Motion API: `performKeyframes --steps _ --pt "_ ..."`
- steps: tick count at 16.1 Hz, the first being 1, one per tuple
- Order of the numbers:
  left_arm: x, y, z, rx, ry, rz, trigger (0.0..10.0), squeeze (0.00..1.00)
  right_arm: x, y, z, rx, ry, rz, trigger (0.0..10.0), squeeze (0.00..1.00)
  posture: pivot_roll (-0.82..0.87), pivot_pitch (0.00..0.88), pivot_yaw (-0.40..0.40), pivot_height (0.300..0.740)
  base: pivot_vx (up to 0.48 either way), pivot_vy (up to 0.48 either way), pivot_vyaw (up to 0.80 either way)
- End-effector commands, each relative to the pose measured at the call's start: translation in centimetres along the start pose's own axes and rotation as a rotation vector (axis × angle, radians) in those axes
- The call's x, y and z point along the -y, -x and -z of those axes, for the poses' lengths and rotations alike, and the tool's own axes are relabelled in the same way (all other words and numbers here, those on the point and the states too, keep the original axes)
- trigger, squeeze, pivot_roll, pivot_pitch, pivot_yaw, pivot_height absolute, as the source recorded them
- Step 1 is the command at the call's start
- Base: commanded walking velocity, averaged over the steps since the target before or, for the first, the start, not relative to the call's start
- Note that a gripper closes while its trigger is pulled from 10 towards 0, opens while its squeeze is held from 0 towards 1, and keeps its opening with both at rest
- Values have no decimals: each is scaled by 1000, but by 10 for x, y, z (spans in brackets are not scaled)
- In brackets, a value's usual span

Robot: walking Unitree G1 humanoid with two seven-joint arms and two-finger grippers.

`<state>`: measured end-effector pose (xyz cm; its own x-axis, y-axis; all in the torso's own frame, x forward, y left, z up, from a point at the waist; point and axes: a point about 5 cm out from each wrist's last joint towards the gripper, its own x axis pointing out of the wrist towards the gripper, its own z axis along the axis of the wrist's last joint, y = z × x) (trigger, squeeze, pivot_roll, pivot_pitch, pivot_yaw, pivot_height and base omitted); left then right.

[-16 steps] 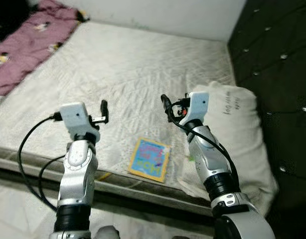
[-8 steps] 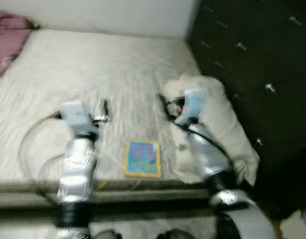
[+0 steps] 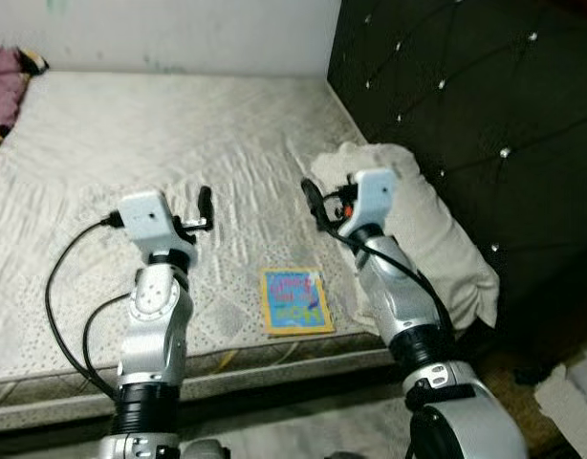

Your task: Clean up the room

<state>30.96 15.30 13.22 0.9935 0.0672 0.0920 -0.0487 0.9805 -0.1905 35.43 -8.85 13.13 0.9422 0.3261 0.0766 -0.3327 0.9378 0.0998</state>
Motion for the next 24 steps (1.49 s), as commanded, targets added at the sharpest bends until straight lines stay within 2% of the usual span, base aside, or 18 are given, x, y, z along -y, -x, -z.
performKeyframes --steps 1,11,15,22,24 --pt "4 -2 -1 0 7 16 10000 0 5 1 0 -2 2 11 10000 0 32 0 -67 740 0 480 -581" --pt "1 -2 -1 9 8 -9 10000 0 2 0 0 -4 24 -13 10000 0 34 0 -69 740 0 480 -59" --pt "0 -2 -1 6 37 -17 10000 0 3 0 1 -9 31 -17 10000 0 35 0 -75 740 0 480 689" --pt "1 -1 0 7 46 -10 10000 0 4 0 3 -21 34 -16 10000 0 37 0 -79 740 0 479 0" --pt "1 -1 0 14 41 2 10000 0 4 0 3 -23 34 -16 10000 0 37 0 -79 740 0 0 0"
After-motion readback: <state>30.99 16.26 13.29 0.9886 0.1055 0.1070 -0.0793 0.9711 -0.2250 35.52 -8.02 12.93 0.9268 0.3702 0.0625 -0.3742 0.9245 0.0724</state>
